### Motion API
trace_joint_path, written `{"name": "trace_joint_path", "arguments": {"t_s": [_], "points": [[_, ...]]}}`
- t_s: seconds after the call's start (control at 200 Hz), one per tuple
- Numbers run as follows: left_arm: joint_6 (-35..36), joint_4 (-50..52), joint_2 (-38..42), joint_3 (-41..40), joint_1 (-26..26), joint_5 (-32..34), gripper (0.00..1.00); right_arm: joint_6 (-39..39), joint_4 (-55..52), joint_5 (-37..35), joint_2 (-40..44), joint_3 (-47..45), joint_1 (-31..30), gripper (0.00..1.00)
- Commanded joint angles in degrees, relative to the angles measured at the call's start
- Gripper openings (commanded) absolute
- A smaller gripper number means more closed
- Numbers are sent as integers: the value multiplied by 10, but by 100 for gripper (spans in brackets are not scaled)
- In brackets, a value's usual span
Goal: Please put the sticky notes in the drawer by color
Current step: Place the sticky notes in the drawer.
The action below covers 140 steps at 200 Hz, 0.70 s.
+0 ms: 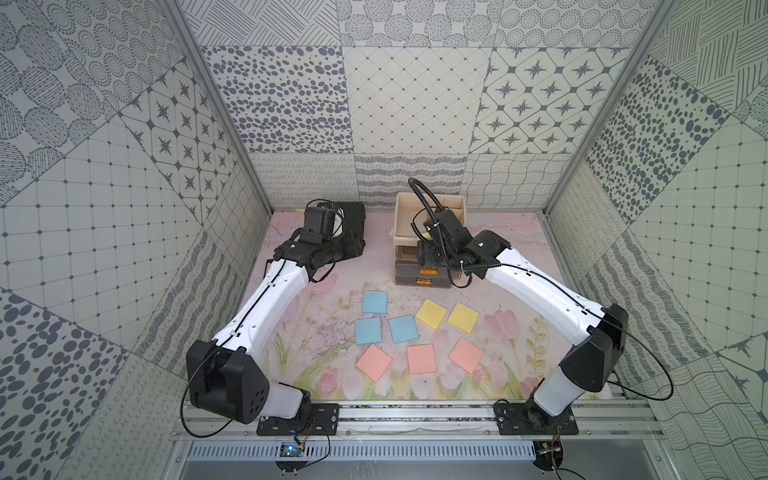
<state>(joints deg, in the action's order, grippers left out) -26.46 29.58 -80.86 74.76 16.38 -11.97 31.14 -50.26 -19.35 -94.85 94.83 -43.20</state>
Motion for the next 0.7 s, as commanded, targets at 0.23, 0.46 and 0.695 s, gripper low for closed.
{"name": "trace_joint_path", "arguments": {"t_s": [0.23,0.46,0.695], "points": [[16,13,7,-1,-4,4,53,-9,66,-33,24,-16,-4,80],[15,13,6,-4,-5,4,53,-15,145,-56,66,-78,-9,80],[15,13,4,-4,-5,1,53,-27,173,-68,79,-97,-20,80]]}}
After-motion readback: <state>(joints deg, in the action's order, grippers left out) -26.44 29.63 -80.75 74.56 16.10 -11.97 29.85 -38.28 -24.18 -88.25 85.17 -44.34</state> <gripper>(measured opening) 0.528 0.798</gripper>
